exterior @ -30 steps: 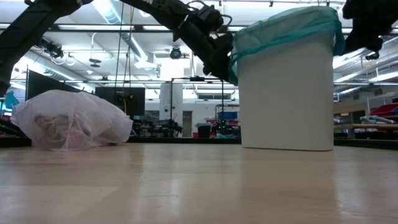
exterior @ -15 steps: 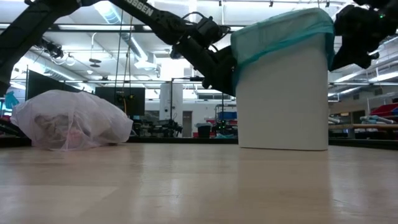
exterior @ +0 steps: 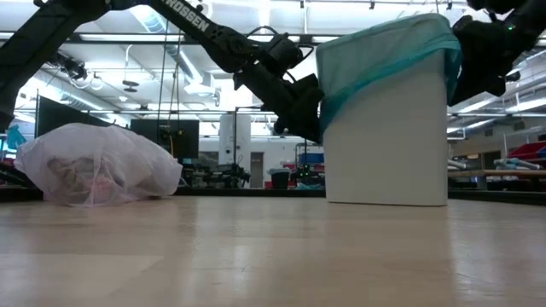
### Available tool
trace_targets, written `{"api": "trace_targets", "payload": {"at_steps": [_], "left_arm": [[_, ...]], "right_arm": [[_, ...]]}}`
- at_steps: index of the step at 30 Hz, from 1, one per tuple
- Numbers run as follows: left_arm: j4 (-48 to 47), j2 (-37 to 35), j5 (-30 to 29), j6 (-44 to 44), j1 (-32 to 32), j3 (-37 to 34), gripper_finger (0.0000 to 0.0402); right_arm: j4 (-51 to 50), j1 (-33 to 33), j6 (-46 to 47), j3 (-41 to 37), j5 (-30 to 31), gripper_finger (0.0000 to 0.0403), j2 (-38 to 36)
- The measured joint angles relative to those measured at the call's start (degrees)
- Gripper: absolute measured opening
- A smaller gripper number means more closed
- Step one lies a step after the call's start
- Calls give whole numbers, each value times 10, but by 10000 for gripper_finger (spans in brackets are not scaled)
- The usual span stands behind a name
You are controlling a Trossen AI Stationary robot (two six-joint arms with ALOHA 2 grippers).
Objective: Place trash/remove bag and relplace
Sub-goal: Put the blue trash bag into the white trash bin
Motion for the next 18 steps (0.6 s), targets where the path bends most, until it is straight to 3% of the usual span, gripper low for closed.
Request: {"api": "trace_targets", "payload": {"at_steps": [9, 15, 18], "left_arm": [[-4, 0, -12, 3, 1, 0, 149], [1, -5, -10, -1, 10, 1, 149], [2, -14, -10, -1, 13, 1, 149]], "right_arm": [[-11, 95, 39, 11, 97, 0, 22], [-24, 123, 61, 63, 127, 0, -21], [-81, 125, 61, 82, 155, 0, -32]]}}
